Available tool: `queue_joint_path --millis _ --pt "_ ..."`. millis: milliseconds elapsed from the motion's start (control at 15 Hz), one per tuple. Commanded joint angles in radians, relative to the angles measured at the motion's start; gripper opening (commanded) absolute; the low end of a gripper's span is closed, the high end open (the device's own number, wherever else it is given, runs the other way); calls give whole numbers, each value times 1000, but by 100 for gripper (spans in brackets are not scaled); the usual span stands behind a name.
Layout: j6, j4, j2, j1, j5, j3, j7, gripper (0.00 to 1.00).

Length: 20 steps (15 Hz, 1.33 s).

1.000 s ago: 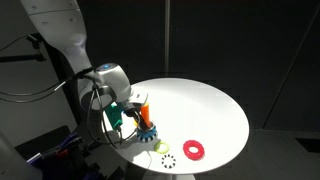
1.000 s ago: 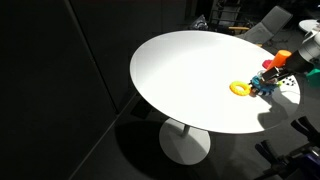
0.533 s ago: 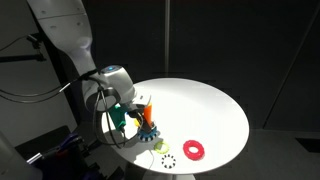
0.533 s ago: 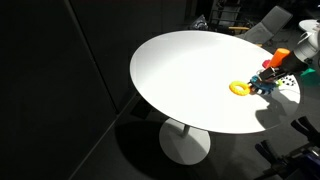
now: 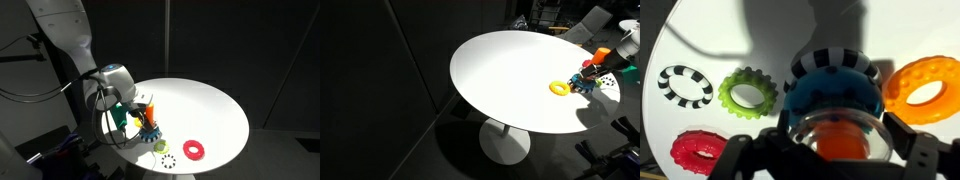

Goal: Remove the clear ring from the stand and place it on the table

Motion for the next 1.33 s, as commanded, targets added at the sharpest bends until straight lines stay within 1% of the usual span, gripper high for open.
queue_joint_path --millis 0,200,533,800,1067,1267 --pt "3 -36 -68 61 34 -58 4 67" --pt "-1 -56 -114 115 61 -106 -2 67" --pt "-5 -93 -200 242 128 -215 -18 67" --pt "-26 -110 -269 315 168 -282 -35 67" --pt "-33 -112 -308 360 195 -326 -48 67" --pt "-75 -96 -331 374 203 -345 -48 67"
